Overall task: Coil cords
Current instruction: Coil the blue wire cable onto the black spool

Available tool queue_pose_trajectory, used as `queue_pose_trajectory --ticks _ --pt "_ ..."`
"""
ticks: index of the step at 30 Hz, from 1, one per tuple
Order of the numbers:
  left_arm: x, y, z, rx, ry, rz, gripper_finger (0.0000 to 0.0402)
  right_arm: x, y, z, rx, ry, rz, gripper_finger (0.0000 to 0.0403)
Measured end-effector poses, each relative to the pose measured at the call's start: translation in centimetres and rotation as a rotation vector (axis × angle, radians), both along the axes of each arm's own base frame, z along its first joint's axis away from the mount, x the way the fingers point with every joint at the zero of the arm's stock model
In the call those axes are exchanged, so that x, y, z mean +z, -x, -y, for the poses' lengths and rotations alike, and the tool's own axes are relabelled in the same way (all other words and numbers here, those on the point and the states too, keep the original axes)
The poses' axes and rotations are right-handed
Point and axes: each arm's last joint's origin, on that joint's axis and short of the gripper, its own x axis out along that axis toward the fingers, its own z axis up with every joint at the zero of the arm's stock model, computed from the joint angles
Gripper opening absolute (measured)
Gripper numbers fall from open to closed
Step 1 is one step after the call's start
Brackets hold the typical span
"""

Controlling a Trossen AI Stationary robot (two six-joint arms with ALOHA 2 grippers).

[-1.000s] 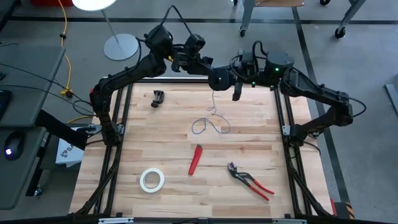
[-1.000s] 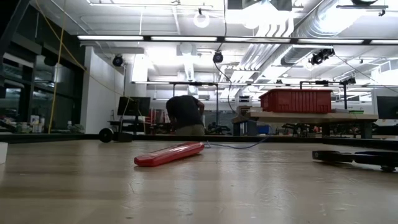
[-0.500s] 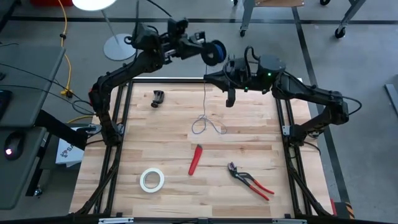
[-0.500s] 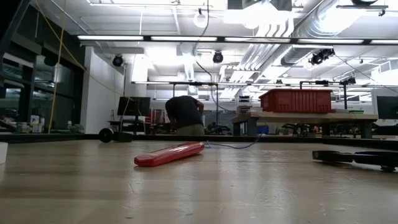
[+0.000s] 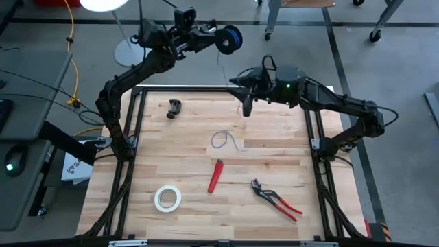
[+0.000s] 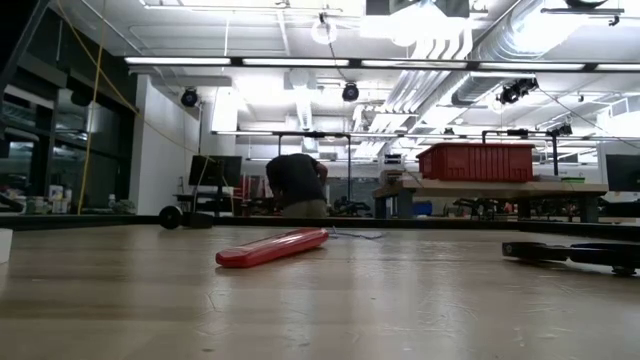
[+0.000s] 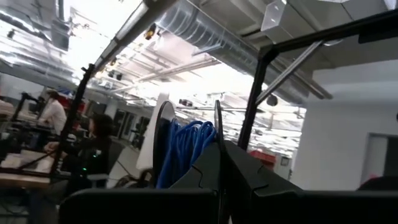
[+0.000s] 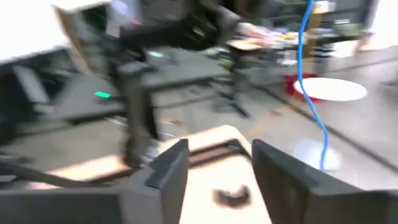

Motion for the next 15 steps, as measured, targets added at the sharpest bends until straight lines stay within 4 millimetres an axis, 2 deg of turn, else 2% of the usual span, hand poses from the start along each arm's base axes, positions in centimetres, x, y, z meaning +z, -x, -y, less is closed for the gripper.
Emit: queue_pose_trajectory --ticks 5,10,15 --pt "0.0 0.1 -0.1 0.008 0.002 0.003 0.0001 -0.4 -0.1 0.4 -0.14 0.081 -0.056 0.0202" --pt "0.0 0.0 -0.1 0.018 0.013 0.013 0.0001 -1.2 -0.8 1.0 -0.147 0.091 -0.091 0.0204" --pt "0.1 0.0 0.0 0.043 0.011 0.034 0.0001 -2.6 -2.3 1.3 -0.14 0.093 -0.136 0.0204"
